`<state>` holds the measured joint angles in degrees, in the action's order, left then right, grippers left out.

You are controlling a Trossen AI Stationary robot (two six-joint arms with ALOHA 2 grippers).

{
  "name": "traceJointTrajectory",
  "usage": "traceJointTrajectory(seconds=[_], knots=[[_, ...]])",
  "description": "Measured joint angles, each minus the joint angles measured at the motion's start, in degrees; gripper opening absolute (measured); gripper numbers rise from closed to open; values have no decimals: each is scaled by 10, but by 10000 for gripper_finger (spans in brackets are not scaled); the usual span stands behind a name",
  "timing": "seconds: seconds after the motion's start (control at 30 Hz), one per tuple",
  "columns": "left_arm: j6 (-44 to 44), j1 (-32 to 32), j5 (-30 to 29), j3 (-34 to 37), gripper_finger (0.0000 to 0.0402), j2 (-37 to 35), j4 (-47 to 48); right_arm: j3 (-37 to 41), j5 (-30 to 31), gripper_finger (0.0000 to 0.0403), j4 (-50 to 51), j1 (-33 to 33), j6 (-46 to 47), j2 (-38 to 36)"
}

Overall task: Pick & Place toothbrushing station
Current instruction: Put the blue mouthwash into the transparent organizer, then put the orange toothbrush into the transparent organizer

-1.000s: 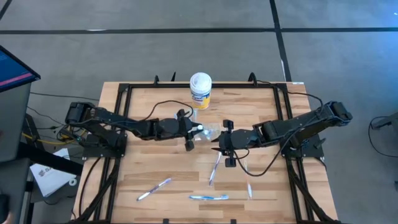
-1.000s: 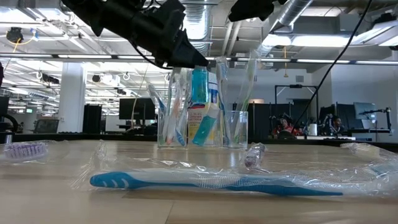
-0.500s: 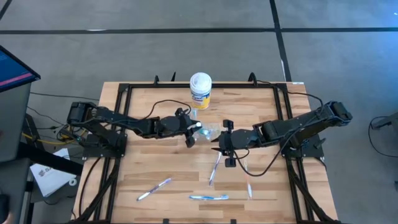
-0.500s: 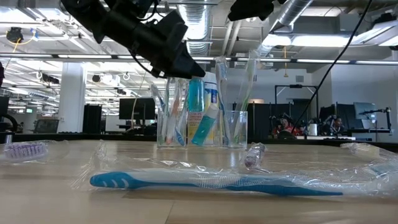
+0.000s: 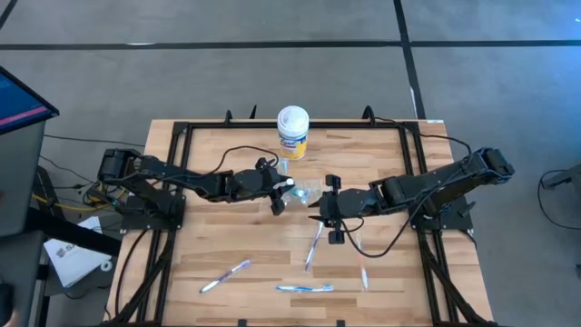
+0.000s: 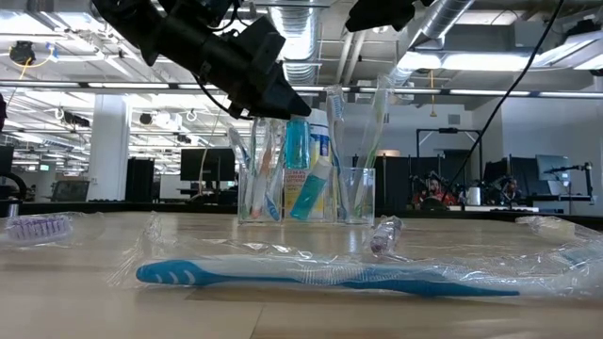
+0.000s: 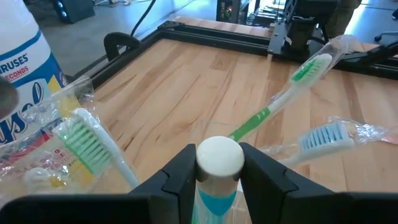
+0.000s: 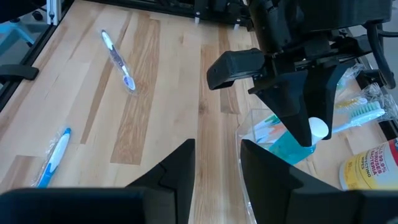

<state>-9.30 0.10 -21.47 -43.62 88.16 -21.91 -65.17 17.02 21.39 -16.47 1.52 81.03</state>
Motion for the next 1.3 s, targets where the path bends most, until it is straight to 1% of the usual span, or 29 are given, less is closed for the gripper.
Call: traceJointTrajectory(seconds=[0.2,0.67,0.83,1.0,1.13,1.3], knots=[[0,0,0,0,105,0,0,0,0,118,0,0,0,0],[0,0,1,0,152,0,-2,0,0,118,0,0,-1,0],[0,0,1,0,163,-1,-9,0,0,118,0,0,-1,0],[0,-2,4,0,164,-8,-10,0,0,118,7,0,0,0],[3,-12,26,0,157,-11,-14,0,-8,118,18,0,13,0],[3,-35,47,0,151,-17,-16,0,-39,118,42,-4,31,0]])
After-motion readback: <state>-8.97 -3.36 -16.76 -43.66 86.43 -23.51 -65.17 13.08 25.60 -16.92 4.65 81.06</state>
